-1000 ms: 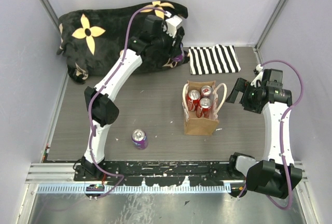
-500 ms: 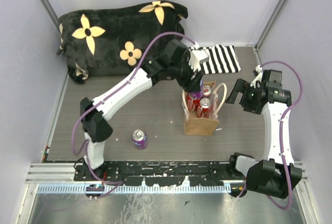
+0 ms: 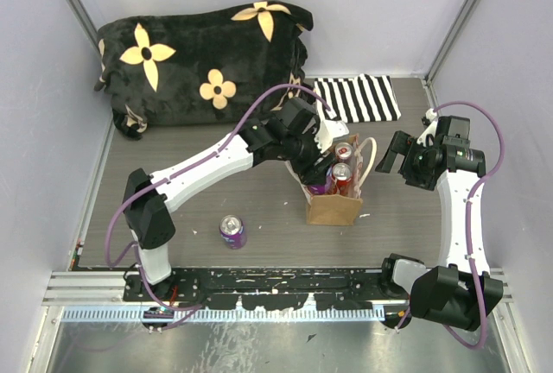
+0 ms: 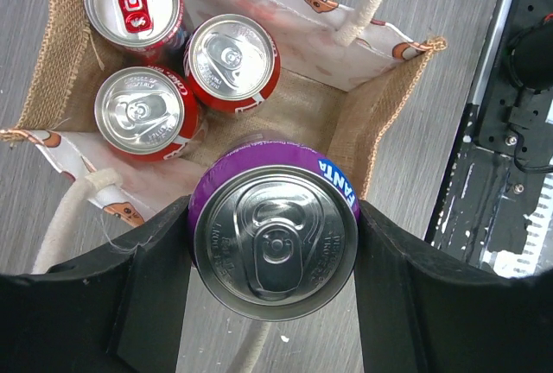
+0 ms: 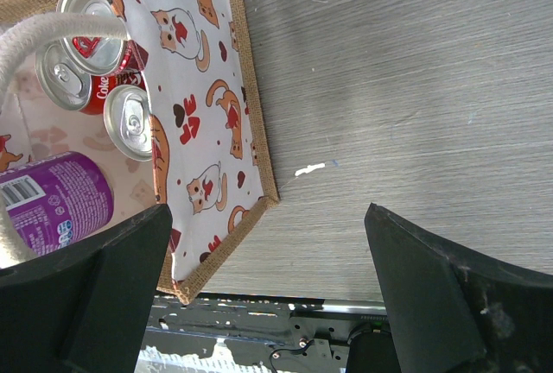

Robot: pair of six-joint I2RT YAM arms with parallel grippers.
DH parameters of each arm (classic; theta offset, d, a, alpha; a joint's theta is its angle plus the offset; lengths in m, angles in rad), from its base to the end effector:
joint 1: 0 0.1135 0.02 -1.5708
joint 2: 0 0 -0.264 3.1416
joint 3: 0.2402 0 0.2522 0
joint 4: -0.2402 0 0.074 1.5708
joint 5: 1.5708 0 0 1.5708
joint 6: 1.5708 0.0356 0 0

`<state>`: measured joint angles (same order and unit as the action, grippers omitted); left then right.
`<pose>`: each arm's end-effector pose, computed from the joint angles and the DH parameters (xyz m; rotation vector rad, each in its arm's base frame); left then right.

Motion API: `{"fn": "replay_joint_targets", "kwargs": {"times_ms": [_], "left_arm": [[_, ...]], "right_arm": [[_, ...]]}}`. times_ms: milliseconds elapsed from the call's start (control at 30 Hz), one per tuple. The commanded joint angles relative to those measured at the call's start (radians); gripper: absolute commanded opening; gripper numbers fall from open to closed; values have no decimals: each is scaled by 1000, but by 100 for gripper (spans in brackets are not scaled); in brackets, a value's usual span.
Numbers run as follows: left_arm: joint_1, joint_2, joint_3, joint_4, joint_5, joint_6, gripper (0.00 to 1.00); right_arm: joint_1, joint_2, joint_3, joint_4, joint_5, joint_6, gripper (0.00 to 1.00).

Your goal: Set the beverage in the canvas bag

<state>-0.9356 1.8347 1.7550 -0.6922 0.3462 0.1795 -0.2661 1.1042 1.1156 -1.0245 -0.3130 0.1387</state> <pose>0.2364 -0.3411 0.3337 1.4273 1.9525 -0.7678 0.1983 -0.0427 0.3205 0.3990 2.5162 0.3544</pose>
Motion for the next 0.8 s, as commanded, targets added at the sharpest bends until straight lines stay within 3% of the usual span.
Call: {"fn": "replay_joint_targets", "kwargs": {"times_ms": [0,767], "left_arm": [[-8,-5,-4,111,-10,6,1],[-16,159,-58,200,-82,-16,0]], "right_arm": [[-5,-16,-6,31,-8,-2,100],[-5,-6,-28,40,2,-9,100]]}}
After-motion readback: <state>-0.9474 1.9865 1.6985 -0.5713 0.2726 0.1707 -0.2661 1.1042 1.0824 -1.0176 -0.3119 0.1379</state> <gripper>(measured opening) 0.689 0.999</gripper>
